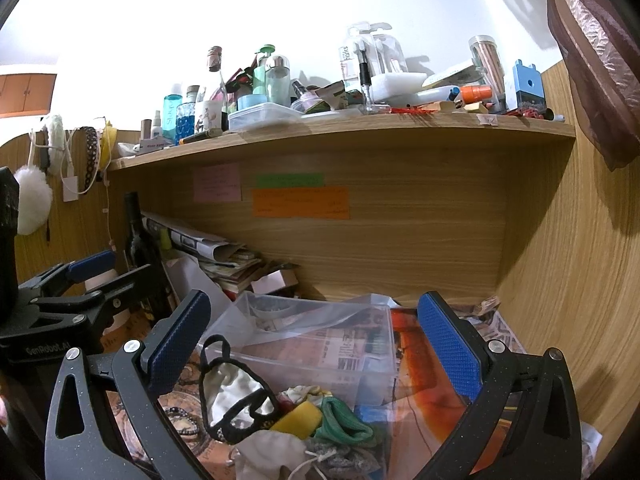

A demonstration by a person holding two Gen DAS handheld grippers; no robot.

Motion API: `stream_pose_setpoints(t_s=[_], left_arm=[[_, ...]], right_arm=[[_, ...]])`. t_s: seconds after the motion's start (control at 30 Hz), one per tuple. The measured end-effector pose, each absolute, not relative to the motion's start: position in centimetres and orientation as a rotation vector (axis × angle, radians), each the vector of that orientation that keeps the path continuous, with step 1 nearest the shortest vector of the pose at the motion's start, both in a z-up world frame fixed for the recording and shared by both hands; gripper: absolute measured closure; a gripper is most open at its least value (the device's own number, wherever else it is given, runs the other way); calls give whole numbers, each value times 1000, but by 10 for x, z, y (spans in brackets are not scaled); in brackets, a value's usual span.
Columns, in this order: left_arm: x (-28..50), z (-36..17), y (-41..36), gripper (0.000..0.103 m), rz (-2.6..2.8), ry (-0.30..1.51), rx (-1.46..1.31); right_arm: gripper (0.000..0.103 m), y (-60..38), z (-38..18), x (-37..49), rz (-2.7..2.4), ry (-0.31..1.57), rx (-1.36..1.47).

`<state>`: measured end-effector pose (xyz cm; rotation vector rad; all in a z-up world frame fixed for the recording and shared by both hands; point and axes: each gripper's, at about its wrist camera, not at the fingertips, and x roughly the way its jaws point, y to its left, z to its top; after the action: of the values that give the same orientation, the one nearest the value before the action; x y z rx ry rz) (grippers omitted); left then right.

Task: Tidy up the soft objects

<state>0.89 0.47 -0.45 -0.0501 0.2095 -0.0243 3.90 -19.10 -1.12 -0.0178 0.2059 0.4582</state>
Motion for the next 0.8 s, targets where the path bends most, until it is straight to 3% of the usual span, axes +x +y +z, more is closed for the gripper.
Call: stream_pose_setpoints(t_s=[0.8], left_arm=[[20, -16, 16, 0, -19, 262, -49]], right_arm=[[0, -191, -20, 47, 445, 241, -31]])
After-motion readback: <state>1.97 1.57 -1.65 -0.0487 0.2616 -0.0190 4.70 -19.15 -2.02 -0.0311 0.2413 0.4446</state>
